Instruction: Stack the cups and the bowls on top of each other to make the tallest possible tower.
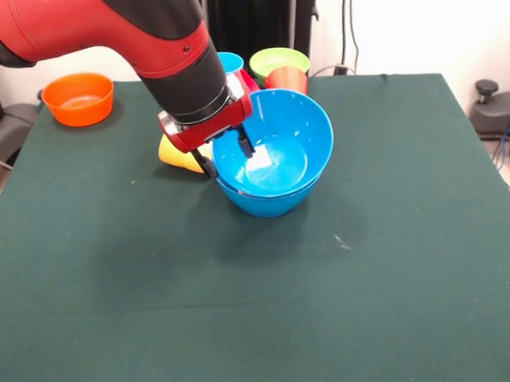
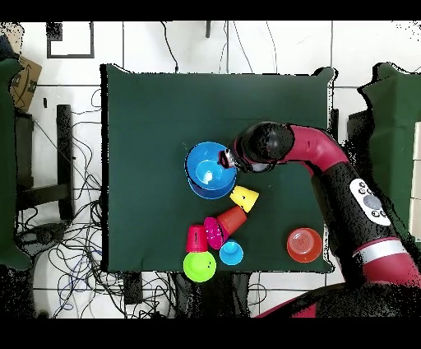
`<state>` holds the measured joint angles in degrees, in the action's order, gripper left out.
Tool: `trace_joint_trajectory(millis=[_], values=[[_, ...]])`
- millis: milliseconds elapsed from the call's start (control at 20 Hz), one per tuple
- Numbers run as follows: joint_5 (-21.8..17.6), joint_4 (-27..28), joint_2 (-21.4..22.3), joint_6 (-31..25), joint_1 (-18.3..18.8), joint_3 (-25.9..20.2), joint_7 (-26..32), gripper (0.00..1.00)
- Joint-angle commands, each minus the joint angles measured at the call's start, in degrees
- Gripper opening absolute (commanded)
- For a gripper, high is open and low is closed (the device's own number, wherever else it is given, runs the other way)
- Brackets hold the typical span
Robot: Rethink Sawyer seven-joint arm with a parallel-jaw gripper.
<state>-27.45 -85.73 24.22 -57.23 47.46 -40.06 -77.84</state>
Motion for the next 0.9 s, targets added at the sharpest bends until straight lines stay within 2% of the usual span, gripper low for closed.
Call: trace_joint_trajectory(millis=[50, 500, 900], values=[[-4.89, 2.91, -2.99, -5.46, -1.14, 0.46, 15.19, 1.00], [-5.46, 4.17, -2.59, -5.01, -0.89, -0.12, 16.50, 1.00], [-5.29, 8.37, -0.43, -10.71, -0.91, -0.65, 19.66, 1.00]])
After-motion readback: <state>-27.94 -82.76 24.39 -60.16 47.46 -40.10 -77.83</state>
